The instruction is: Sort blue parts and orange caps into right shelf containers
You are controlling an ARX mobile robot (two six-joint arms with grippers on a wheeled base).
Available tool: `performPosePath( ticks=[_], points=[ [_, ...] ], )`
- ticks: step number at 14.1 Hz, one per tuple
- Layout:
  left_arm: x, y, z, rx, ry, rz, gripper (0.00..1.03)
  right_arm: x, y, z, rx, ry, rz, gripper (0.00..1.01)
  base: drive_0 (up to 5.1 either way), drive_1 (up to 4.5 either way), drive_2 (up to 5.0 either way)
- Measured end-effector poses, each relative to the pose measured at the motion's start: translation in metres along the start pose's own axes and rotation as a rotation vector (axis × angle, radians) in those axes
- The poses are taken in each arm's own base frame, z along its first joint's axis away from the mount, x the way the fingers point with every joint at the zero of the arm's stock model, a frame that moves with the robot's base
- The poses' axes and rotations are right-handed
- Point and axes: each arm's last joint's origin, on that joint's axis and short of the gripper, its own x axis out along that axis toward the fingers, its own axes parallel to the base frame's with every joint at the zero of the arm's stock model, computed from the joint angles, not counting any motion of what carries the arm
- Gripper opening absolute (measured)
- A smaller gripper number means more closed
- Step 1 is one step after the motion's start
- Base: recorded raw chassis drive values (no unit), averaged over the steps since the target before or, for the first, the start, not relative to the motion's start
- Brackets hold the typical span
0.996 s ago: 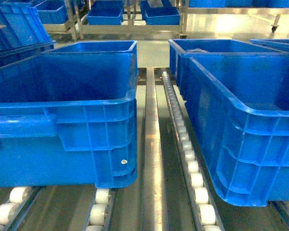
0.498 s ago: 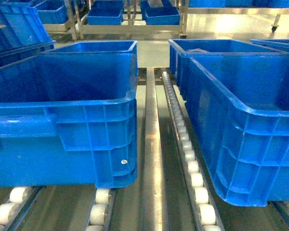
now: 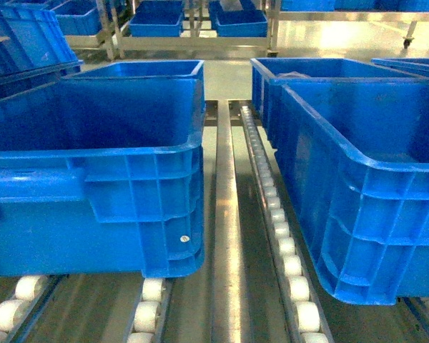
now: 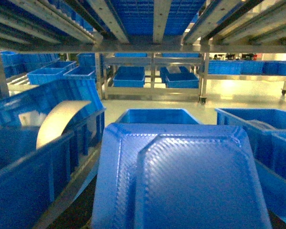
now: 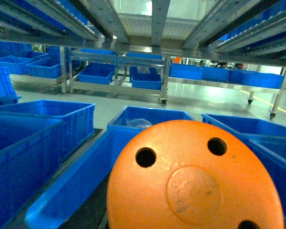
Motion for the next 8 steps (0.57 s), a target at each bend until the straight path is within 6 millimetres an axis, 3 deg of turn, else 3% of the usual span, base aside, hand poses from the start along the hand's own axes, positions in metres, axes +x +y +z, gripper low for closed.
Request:
performPosePath(
  ticks=[1, 2, 3, 4, 5, 6, 8],
  points=[
    [0.037, 0.002, 0.01, 0.003, 0.02, -0.001, 0.41, 0.037, -0.004, 0.013, -0.003, -0.005, -0.007, 0.44, 0.0, 0.0, 0.0],
    [0.081, 0.005, 0.006, -0.033, 0.148, -0.022, 0.41, 0.071, -0.006, 0.013, 0.001, 0.06, -0.005, 0.44, 0.0, 0.0, 0.0],
    [0.115, 0.005, -0.009, -0.044, 0.252, 0.008, 0.41, 0.104, -0.008, 0.005, 0.003, 0.125, -0.024, 0.44, 0.0, 0.0, 0.0],
    [0.145, 0.004, -0.026, -0.044, 0.348, 0.009, 0.49, 0.134, -0.008, -0.01, 0.023, 0.221, -0.022, 0.44, 0.0, 0.0, 0.0],
    [0.169, 0.002, -0.04, -0.048, 0.418, -0.016, 0.61, 0.161, -0.008, -0.024, 0.034, 0.28, -0.036, 0.54, 0.0, 0.0, 0.0],
    [0.179, -0.002, -0.042, -0.046, 0.4, -0.026, 0.72, 0.179, -0.009, -0.029, 0.024, 0.283, -0.079, 0.67, 0.0, 0.0, 0.0],
    [0.173, -0.005, -0.033, -0.033, 0.357, -0.022, 0.97, 0.18, -0.004, -0.032, -0.018, 0.336, -0.113, 0.91, 0.0, 0.0, 0.0]
  ],
)
